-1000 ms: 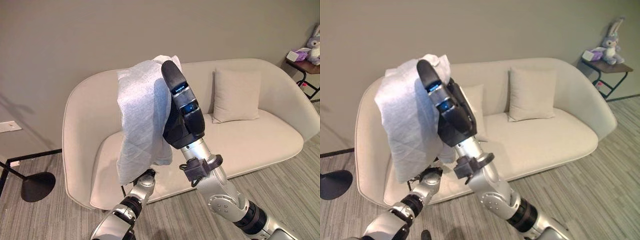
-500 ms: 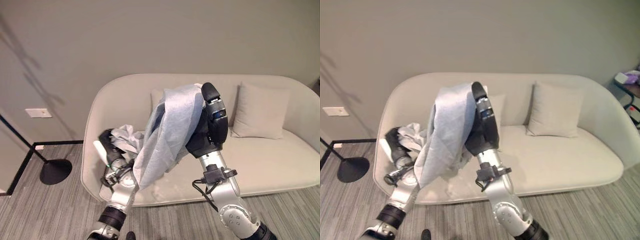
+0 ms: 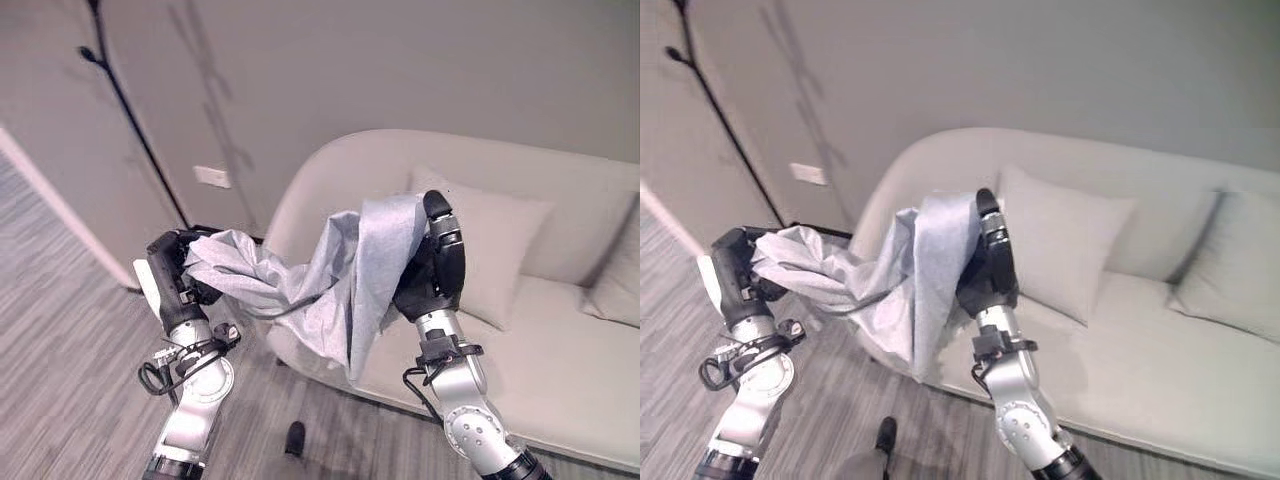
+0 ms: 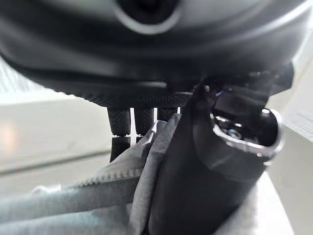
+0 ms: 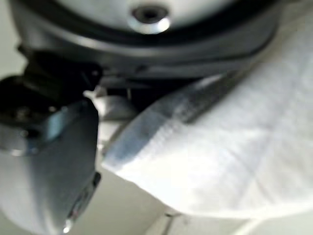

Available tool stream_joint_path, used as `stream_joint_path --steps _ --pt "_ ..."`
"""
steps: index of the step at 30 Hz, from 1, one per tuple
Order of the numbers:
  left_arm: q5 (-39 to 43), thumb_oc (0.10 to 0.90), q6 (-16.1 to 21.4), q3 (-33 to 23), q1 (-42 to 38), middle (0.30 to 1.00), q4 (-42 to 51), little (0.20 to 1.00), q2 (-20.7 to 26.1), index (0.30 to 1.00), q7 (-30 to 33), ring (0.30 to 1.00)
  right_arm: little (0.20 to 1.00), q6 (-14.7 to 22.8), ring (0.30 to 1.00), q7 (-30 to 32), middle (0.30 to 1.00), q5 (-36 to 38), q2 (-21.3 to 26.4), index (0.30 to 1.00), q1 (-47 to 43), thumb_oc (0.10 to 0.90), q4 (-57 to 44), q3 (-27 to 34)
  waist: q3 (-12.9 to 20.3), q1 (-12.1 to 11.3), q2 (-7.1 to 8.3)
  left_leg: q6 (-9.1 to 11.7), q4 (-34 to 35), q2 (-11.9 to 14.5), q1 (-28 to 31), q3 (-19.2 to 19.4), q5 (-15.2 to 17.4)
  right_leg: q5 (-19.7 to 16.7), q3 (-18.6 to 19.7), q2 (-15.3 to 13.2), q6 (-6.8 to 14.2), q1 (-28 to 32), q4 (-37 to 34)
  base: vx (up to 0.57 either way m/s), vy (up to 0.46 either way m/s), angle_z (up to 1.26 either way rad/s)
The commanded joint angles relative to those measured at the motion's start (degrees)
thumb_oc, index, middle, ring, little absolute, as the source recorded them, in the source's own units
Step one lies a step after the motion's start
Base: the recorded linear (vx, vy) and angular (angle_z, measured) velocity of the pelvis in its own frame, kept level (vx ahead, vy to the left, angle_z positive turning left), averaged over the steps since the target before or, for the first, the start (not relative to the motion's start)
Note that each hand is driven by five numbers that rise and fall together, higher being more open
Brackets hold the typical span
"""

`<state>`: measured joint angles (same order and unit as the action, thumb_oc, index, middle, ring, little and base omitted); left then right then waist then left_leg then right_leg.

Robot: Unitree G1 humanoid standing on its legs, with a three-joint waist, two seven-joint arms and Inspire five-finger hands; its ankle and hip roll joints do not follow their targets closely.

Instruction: Hang the clothes on the sofa on the clothes rack.

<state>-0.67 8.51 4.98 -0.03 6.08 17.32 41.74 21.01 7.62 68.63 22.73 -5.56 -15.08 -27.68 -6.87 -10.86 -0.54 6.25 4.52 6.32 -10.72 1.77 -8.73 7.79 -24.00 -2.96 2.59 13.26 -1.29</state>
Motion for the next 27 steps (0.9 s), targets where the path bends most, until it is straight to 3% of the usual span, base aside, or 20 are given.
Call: stream_joint_path --steps 1,2,6,7,9,10,13,14,15,16,17,18,19,20,21,22,23,25,26,27 --pt "-5.3 0.4 6.9 -2.8 -5.9 0.3 4.3 0.3 4.4 0.3 -0.6 0.3 0.3 2.1 0.3 -5.9 0.3 -3.9 -2.2 0.3 -5.9 0.4 -4.2 1.9 4.3 3.3 4.63 -1.6 -9.3 0.9 4.4 3.0 5.8 -4.5 5.4 -3.2 1.0 -9.9 -1.4 -0.09 0.095 -0.04" --pt "-5.3 0.4 6.9 -2.9 -5.9 0.3 4.3 0.3 4.4 0.3 -0.6 0.3 0.3 2.1 0.3 -6.0 0.3 -3.9 -2.2 0.3 -6.0 0.4 -4.2 1.8 4.4 3.3 4.62 -1.6 -9.2 0.8 4.3 2.9 5.7 -4.7 5.4 -3.3 1.0 -10.0 -1.5 -0.08 0.126 -0.25" --pt "-3.5 0.4 7.7 -2.8 -5.4 0.3 4.5 0.3 3.5 0.3 -0.5 0.3 0.3 1.5 0.3 -6.7 0.3 -2.7 -1.8 0.3 -6.1 0.4 -3.9 0.3 4.9 4.8 3.74 -0.1 -6.9 7.2 9.8 3.6 4.3 -5.9 4.9 -5.0 1.8 -10.8 -2.1 -0.04 0.225 0.22" --pt "-2.6 0.4 8.3 -1.5 -5.4 0.3 3.9 0.3 3.3 0.3 -0.6 0.3 0.3 1.6 0.3 -6.7 0.3 -2.2 -1.6 0.3 -6.4 0.4 -3.4 -0.1 5.2 5.4 2.96 1.6 -5.1 11.0 11.1 4.1 0.9 -6.4 3.9 -6.3 2.7 -11.4 -2.0 -0.05 0.45 0.2" --pt "-1.4 0.4 9.4 -0.1 -5.5 0.3 4.5 0.3 3.3 0.3 -1.6 0.3 0.3 1.8 0.3 -6.5 0.3 -2.3 -1.2 0.3 -6.8 0.4 -2.9 0.0 5.3 5.9 2.12 4.1 -3.1 15.3 11.2 4.6 -4.8 -6.7 3.1 -7.5 3.5 -11.8 -1.7 -0.04 0.382 0.45" --pt "-1.4 0.4 9.4 -0.1 -5.4 0.3 4.5 0.3 3.3 0.3 -1.6 0.3 0.3 1.8 0.3 -6.5 0.3 -2.3 -1.2 0.3 -6.7 0.4 -2.9 0.0 5.3 6.0 1.95 4.2 -2.5 15.5 11.5 4.5 -5.2 -6.7 3.0 -7.3 3.4 -11.8 -1.6 -0.01 0.303 0.52" --pt "1.5 0.4 10.9 2.2 -5.4 0.3 2.9 0.3 3.7 0.3 -3.9 0.3 0.3 2.2 0.3 -6.0 0.3 -3.1 -1.0 0.3 -7.1 0.4 -2.3 0.4 5.6 6.2 0.98 7.3 -0.1 18.4 11.5 2.5 -9.5 -8.0 2.7 -9.4 5.4 -12.0 -1.6 0.02 0.439 0.32" --pt "2.1 0.4 11.6 3.0 -4.7 0.3 3.0 0.3 4.4 0.3 -5.1 0.3 0.3 2.3 0.3 -6.2 0.3 -3.2 -1.1 0.3 -7.6 0.4 -2.0 0.6 5.9 5.3 0.33 8.3 -0.3 17.7 11.2 -1.2 -8.5 -9.5 3.1 -10.9 6.8 -11.8 -1.8 0.08 0.635 0.38" --pt "2.4 0.4 11.8 3.7 -4.4 0.3 2.6 0.3 4.8 0.3 -6.4 0.3 0.3 2.1 0.3 -6.6 0.3 -3.6 -0.9 0.3 -7.6 0.4 -1.6 0.7 6.2 5.4 0.19 8.4 -0.1 17.5 11.2 -1.6 -5.9 -10.3 2.9 -12.2 7.5 -11.5 -2.2 0.07 0.478 0.29" --pt "2.4 0.4 11.8 3.7 -4.4 0.3 2.6 0.3 4.8 0.3 -6.5 0.3 0.3 2.1 0.3 -6.7 0.3 -3.6 -0.9 0.3 -7.6 0.4 -1.5 0.7 6.1 5.4 0.24 8.4 -0.2 17.4 11.2 -1.7 -5.8 -10.3 2.8 -12.3 7.6 -11.4 -2.3 0.03 0.321 0.02" --pt "3.1 0.4 12.2 4.4 -4.0 0.3 2.9 0.3 5.1 0.3 -7.9 0.3 0.3 1.9 0.3 -6.8 0.3 -4.0 -0.7 0.3 -7.3 0.4 -1.8 0.7 6.2 5.6 0.21 8.2 -0.3 17.1 11.0 -0.6 -3.0 -11.0 2.6 -13.2 8.2 -11.1 -2.4 0.0 0.487 0.3" --pt "4.4 0.4 12.4 6.3 -5.0 0.3 2.4 0.3 5.4 0.3 -9.8 0.3 0.3 1.7 0.3 -6.9 0.3 -5.4 0.1 0.3 -6.2 0.4 -1.8 1.7 6.4 5.7 0.76 7.5 -0.3 15.4 10.4 1.4 2.7 -13.5 1.7 -16.6 10.0 -11.0 -3.4 0.0 0.492 0.45" --pt "4.4 0.4 12.4 6.4 -5.1 0.3 2.3 0.3 5.4 0.3 -9.9 0.3 0.3 1.7 0.3 -6.8 0.3 -5.4 0.1 0.3 -6.2 0.4 -1.9 1.8 6.4 5.6 0.97 7.3 -0.5 15.1 10.3 1.4 2.9 -13.6 1.7 -16.9 10.2 -11.0 -3.5 -0.01 0.627 0.57" --pt "5.6 0.4 12.8 7.2 -5.6 0.3 1.8 0.3 5.6 0.3 -10.9 0.3 0.3 1.3 0.3 -6.9 0.3 -6.5 0.3 0.3 -4.8 0.4 -2.1 2.8 6.1 5.8 1.34 6.6 -1.9 13.4 9.5 1.9 5.8 -15.6 1.3 -19.5 11.3 -11.1 -3.7 -0.03 0.543 0.43" --pt "5.4 0.4 12.7 7.3 -5.7 0.3 2.5 0.3 6.6 0.3 -12.0 0.3 0.3 0.6 0.3 -7.2 0.3 -7.7 -0.5 0.3 -2.7 0.4 -2.9 4.7 5.1 5.4 3.17 4.9 -5.8 9.5 7.4 1.2 9.3 -17.9 1.3 -22.6 11.8 -11.2 -3.7 -0.03 0.546 0.33" --pt "5.4 0.4 12.6 7.4 -5.7 0.3 2.5 0.3 6.7 0.3 -12.0 0.3 0.3 0.6 0.3 -7.2 0.3 -7.7 -0.6 0.3 -2.6 0.4 -2.9 4.8 5.3 5.5 3.59 4.7 -6.4 9.0 6.8 1.1 9.6 -18.0 1.2 -23.1 11.9 -11.4 -3.7 -0.07 0.504 0.67" --pt "5.2 0.4 12.7 6.7 -6.5 0.3 3.0 0.3 8.5 0.3 -12.8 0.3 0.3 0.8 0.3 -8.3 0.3 -7.4 -2.2 0.3 -1.6 0.4 -2.7 6.3 3.9 4.6 5.81 2.8 -9.9 6.1 4.1 0.4 12.6 -20.2 0.8 -25.2 12.4 -11.5 -3.7 -0.06 0.295 0.77" --pt "4.8 0.4 12.7 6.9 -7.4 0.3 2.9 0.3 9.2 0.3 -12.7 0.3 0.3 1.2 0.3 -8.7 0.3 -6.9 -3.4 0.3 -1.4 0.4 -2.4 6.8 3.5 4.8 7.03 1.8 -10.7 4.4 2.7 -0.5 12.8 -22.5 1.4 -26.1 12.4 -12.4 -3.6 -0.06 0.227 0.51" --pt "4.3 0.4 12.7 7.2 -8.9 0.3 2.1 0.3 10.0 0.3 -12.2 0.3 0.3 1.9 0.3 -9.2 0.3 -6.5 -4.4 0.3 -1.2 0.4 -1.7 6.9 2.7 5.5 7.86 0.9 -11.4 3.2 1.7 -1.1 13.0 -24.1 4.2 -25.8 12.0 -13.3 -2.9 -0.05 0.204 0.22" --pt "4.5 0.4 13.1 7.5 -9.4 0.3 1.7 0.3 9.9 0.3 -12.1 0.3 0.3 2.4 0.3 -9.3 0.3 -5.9 -5.0 0.3 -0.8 0.4 -1.5 7.2 2.3 6.1 7.84 0.1 -11.4 2.3 1.4 -1.4 12.9 -23.1 7.9 -24.4 11.4 -14.8 -1.5 -0.03 0.45 0.31"
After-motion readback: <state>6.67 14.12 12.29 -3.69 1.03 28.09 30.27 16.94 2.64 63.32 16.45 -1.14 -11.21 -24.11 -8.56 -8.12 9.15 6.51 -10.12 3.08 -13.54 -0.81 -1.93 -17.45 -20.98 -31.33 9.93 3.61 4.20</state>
